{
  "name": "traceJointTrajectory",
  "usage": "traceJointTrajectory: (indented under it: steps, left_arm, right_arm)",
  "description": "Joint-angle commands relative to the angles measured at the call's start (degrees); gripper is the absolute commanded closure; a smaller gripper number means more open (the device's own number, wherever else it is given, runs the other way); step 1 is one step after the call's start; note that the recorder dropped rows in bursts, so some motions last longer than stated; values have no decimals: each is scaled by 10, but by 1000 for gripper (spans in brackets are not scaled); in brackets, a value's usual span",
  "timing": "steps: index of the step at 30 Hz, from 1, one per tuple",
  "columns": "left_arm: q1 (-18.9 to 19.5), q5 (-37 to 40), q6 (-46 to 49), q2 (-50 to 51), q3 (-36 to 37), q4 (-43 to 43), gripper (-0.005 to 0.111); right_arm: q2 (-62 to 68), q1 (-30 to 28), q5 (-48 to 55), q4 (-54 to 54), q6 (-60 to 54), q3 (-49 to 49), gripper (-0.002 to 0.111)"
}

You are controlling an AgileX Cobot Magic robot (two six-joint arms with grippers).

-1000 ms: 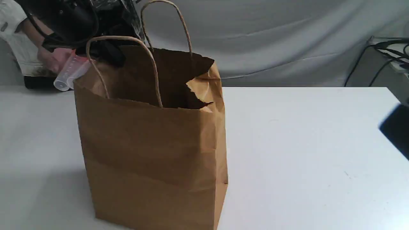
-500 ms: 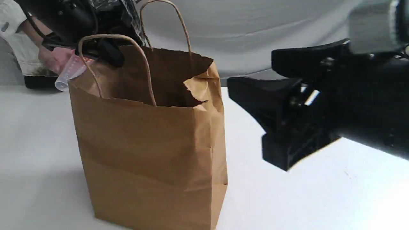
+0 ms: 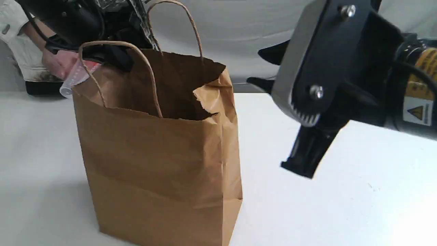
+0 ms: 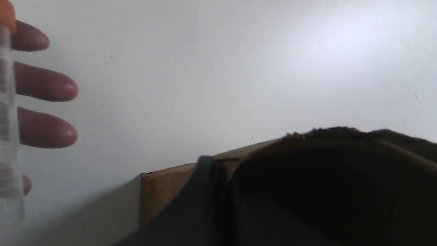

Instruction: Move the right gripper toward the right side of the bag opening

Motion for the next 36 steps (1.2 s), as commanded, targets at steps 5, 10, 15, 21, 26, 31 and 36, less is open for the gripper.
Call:
traceJointTrajectory:
  steps: [5,10,15,21,26,31,36]
  left_arm:
    - [-3,2,5,1,-1,0,107]
    - [-3,-8,5,1,-1,-1,107]
    - [-3,-7,5,1,-1,-1,107]
    - [-3,-7,12,1,-1,-1,107]
    - [-3,-7,12,3,-1,-1,107]
    - [-3,-3,-4,16,0,-3,107]
    - [-3,2,-9,25,0,-2,107]
  right_arm:
    - [38,-147,221,-44,391,-120,108]
    - [100,-257,410,682,-217,-204,108]
    - [136,-283,559,1039,-505,-205,107]
    - [143,-283,584,1118,-573,-205,72]
    - [143,-265,583,1180,-601,-205,42]
    - [143,-197,547,1187,-638,-205,43]
    - [148,-146,470,1178,-649,-205,43]
